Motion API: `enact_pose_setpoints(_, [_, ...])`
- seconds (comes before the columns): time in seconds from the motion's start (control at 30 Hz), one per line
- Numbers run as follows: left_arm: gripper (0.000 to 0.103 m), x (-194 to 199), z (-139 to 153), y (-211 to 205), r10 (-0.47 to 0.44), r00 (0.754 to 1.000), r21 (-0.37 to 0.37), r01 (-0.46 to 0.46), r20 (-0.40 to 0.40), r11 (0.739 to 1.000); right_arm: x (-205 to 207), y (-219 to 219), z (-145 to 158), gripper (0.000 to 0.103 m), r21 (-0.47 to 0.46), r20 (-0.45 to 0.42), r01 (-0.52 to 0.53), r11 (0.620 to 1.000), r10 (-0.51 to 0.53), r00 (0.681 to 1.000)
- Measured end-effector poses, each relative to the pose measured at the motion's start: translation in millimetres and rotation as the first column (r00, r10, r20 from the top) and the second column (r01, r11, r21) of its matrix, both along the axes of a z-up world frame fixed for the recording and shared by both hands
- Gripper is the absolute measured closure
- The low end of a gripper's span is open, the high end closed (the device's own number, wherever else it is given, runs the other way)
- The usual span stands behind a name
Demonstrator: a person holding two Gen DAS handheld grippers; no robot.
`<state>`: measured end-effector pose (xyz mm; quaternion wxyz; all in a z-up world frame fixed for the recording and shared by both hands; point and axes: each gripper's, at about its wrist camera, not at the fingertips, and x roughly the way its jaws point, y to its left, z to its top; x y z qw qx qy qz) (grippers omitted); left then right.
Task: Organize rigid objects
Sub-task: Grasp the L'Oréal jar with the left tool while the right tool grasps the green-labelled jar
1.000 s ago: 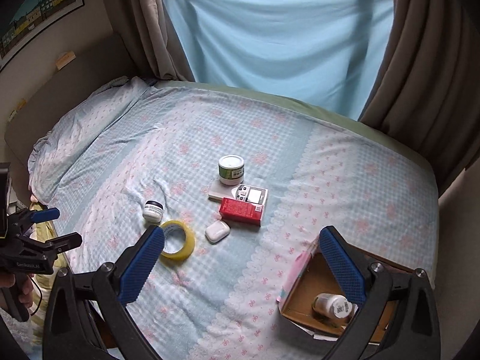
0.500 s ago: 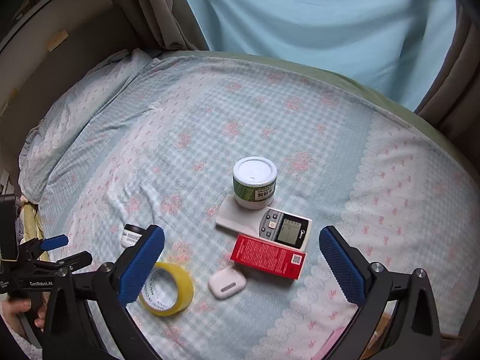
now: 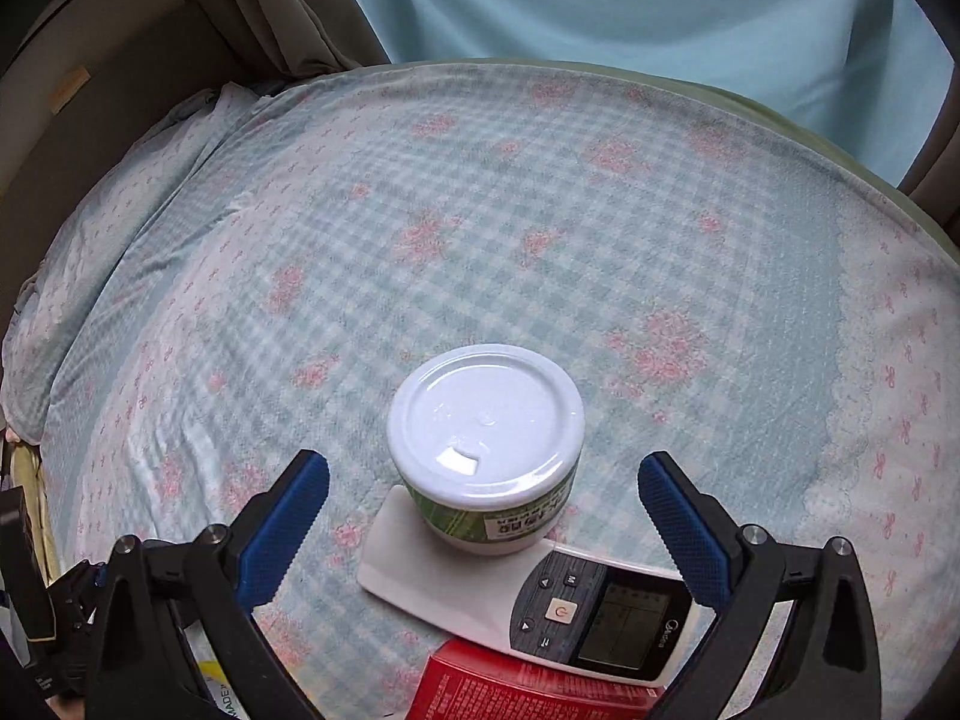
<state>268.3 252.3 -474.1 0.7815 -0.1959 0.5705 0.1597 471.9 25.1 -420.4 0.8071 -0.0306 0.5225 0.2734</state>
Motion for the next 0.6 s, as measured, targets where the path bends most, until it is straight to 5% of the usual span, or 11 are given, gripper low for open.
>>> enact_pose_setpoints(0.1, [0.031,-0.7,-5.4,-0.7,-0.011,1.000,0.014,0.011,-0.013,1.000,2.7,5.4,-9.4,0.005,-0.003,-0.008,0.001,1.000,-0.001,1.000])
enact_pose_setpoints(0.4, [0.049,0.1,-7.0,-5.9,-0.062,0.998,0.033,0.063,-0.028,0.998,6.7,15.5,-18.5,0.013,-0.014,-0.019,0.016,1.000,-0.017,1.000])
enact_pose_setpoints(0.53, [0.049,2.6,-7.4,-8.9,-0.066,0.997,0.037,0.067,-0.033,0.997,7.5,18.5,-20.6,0.034,-0.069,-0.011,0.028,0.997,-0.029,1.000])
enact_pose_setpoints(0.6, [0.049,2.4,-7.3,-9.6,-0.067,0.997,0.029,0.068,-0.029,0.997,9.1,16.2,-21.1,0.036,-0.065,-0.018,0.034,0.997,-0.035,0.999])
